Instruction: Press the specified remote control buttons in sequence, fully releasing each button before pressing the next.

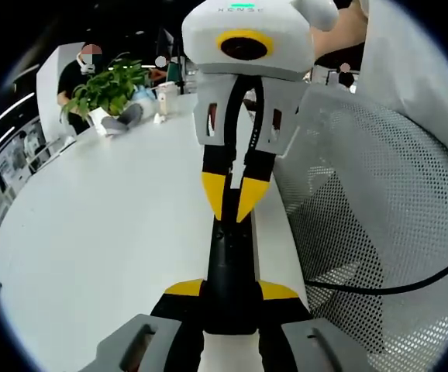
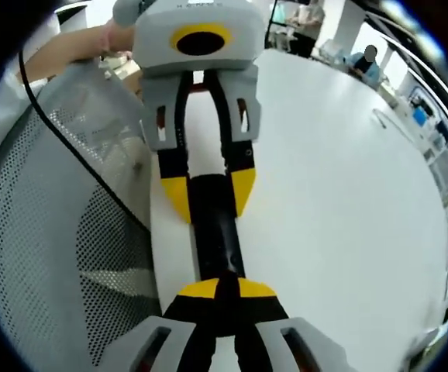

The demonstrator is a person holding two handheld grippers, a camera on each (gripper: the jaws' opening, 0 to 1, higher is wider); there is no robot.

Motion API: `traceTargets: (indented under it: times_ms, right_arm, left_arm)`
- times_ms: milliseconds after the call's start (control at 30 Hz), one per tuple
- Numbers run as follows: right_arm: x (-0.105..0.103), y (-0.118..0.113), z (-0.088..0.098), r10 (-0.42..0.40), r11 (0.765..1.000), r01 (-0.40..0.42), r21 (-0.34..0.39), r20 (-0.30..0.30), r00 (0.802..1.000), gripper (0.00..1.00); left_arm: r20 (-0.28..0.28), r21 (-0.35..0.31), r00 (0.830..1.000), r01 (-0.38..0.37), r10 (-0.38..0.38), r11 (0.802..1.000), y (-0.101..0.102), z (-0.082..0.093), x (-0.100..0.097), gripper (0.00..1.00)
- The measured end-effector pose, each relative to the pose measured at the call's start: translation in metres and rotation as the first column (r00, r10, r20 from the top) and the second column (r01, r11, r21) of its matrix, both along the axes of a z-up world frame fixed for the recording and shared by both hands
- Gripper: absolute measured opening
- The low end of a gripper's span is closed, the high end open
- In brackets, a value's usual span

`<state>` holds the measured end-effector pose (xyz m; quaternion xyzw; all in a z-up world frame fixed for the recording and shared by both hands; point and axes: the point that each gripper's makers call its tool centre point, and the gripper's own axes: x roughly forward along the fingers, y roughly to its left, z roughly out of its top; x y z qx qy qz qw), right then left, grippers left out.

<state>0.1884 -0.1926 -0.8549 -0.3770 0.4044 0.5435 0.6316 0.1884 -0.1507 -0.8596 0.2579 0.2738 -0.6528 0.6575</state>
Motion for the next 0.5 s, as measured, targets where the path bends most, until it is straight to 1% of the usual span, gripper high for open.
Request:
traceTargets:
  times_ms: [67, 100, 133, 200, 300, 500]
  right_arm:
    - [0.0002, 0.0001, 0.0004, -0.009, 1.0, 0.009, 0.003, -0.001, 1.0, 0.04]
    - [0.0002, 0.0001, 0.0006, 0.001, 1.0, -0.001, 0.003, 0.0, 1.0, 0.04]
    - [0.0005, 0.0001, 0.001, 0.013, 1.0, -0.012, 0.005, -0.004, 1.0, 0.04]
    - [0.0022, -0.0001, 0.0016, 0.004, 1.0, -0.004, 0.009, -0.023, 1.0, 0.04]
    - [-0.0006, -0.0011, 0.0018, 0.024, 1.0, -0.024, 0.003, -0.02, 1.0, 0.04]
    - [-0.0027, -0.0045, 0.0019, 0.013, 1.0, -0.013, 0.003, -0.024, 1.0, 0.05]
  left_arm:
    - [0.0, 0.0, 1.0, 0.0, 0.0, 1.0, 0.0, 0.0, 0.0, 0.24]
    - [0.0, -0.001, 1.0, 0.0, 0.0, 1.0, 0.0, 0.0002, -0.0001, 0.24]
    - [0.0, -0.001, 1.0, -0.002, 0.002, 1.0, 0.0, 0.0002, -0.0001, 0.24]
    - [0.001, -0.001, 1.0, -0.005, 0.005, 1.0, 0.0001, 0.0003, 0.0, 0.24]
    - [0.0, -0.001, 1.0, -0.006, 0.006, 1.0, 0.0002, 0.0004, 0.0001, 0.24]
    - [-0.002, -0.003, 1.0, -0.004, 0.004, 1.0, 0.0004, 0.0006, 0.0, 0.24]
